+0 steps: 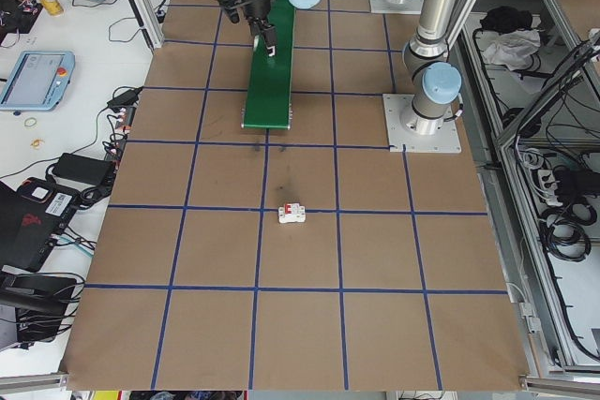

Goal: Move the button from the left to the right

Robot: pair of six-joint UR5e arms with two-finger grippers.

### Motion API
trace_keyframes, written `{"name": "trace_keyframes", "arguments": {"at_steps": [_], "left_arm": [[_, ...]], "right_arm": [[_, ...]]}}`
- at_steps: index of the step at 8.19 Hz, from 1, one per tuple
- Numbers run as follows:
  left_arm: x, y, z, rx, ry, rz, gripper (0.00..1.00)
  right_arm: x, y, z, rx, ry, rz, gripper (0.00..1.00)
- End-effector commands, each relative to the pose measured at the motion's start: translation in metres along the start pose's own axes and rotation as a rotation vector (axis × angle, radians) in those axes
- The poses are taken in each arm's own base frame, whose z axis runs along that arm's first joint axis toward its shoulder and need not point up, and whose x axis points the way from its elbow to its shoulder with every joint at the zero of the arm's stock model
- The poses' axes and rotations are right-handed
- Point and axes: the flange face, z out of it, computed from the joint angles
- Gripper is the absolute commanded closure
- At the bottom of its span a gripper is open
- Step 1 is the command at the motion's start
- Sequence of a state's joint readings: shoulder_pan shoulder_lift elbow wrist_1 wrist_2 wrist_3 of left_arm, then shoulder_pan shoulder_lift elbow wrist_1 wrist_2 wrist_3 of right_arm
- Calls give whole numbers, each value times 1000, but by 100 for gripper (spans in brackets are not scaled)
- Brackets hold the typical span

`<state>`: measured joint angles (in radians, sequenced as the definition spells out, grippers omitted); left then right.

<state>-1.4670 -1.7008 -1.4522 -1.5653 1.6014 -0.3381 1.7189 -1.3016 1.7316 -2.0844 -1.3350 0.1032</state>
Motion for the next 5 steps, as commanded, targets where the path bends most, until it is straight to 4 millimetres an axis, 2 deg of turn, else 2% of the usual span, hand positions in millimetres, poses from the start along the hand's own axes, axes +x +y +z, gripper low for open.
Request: {"name": "trace_keyframes", "arguments": {"at_steps": [1,3,5], "left_arm": [[37,40,-24,38,16,224,0],[29,59,-49,82,20,357,0],[27,63,-54,76,17,364,0]], "right_arm": [[-3,-2,3,13,-46,115,0],[-7,-7,19,25,-53,149,0],[-5,-7,24,17,-40,175,0]]}}
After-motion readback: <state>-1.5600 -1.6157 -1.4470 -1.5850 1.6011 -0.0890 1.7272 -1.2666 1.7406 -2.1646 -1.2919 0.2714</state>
